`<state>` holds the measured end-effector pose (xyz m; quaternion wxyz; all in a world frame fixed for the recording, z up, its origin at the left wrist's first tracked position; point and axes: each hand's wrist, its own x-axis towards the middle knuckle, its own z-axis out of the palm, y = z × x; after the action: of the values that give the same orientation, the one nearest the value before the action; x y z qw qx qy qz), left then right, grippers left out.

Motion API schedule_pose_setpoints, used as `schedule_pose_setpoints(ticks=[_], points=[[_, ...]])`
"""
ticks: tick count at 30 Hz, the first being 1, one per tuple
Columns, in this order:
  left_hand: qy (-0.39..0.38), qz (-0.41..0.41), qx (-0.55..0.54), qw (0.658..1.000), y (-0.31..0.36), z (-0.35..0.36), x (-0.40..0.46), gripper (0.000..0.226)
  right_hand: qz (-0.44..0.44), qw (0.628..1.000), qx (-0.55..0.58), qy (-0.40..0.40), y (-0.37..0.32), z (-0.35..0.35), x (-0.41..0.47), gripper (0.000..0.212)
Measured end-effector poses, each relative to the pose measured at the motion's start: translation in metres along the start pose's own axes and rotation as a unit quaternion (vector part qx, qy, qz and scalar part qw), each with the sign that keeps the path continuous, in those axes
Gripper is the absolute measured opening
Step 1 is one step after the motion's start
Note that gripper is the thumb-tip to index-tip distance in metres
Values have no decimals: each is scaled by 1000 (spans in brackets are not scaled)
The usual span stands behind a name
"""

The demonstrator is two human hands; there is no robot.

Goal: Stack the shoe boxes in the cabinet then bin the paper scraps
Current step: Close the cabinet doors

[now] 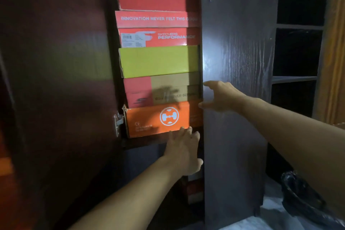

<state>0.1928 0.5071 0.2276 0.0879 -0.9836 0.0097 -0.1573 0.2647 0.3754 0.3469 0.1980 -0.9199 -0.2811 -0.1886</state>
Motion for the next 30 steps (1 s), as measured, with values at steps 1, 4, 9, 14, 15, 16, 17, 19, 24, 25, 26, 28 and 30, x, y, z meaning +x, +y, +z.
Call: schedule_pose_setpoints(ticks=[1, 4, 9, 14, 15, 16, 17, 19, 24, 25, 26, 28, 30], points=[[13, -3, 0, 1000, -1, -11, -12, 79, -11, 1000, 5, 3, -9, -8, -8, 76], [54, 0, -7, 999, -2, -44, -53, 72, -31, 999, 27, 11, -37, -30, -26, 60], [255, 96, -59, 960, -16, -67, -121, 56, -55, 992, 114, 14, -73, -61, -46, 71], [448, 146, -32, 881, -35, -90, -181, 59, -94, 984, 153, 18, -120, -93, -65, 75], [478, 142, -24, 866, -37, -97, -190, 60, -109, 981, 161, 17, -129, -97, -68, 74], [499, 134, -23, 856, -40, -103, -198, 61, -123, 978, 170, 18, -138, -100, -71, 73], [515, 120, -28, 848, -44, -109, -205, 60, -136, 974, 181, 20, -147, -104, -75, 71], [542, 62, -63, 836, -57, -116, -213, 62, -164, 965, 202, 30, -162, -110, -84, 70], [519, -42, -360, 774, -91, -126, -206, 69, -210, 951, 225, 41, -186, -116, -102, 70], [497, -52, -405, 766, -95, -128, -201, 63, -215, 950, 224, 41, -188, -116, -104, 69], [477, -59, -439, 759, -99, -131, -195, 57, -220, 949, 222, 42, -190, -116, -107, 69], [452, -72, -474, 752, -103, -134, -185, 60, -226, 951, 203, 49, -190, -115, -110, 69], [424, -80, -495, 754, -102, -134, -177, 77, -227, 955, 186, 52, -186, -112, -113, 71]])
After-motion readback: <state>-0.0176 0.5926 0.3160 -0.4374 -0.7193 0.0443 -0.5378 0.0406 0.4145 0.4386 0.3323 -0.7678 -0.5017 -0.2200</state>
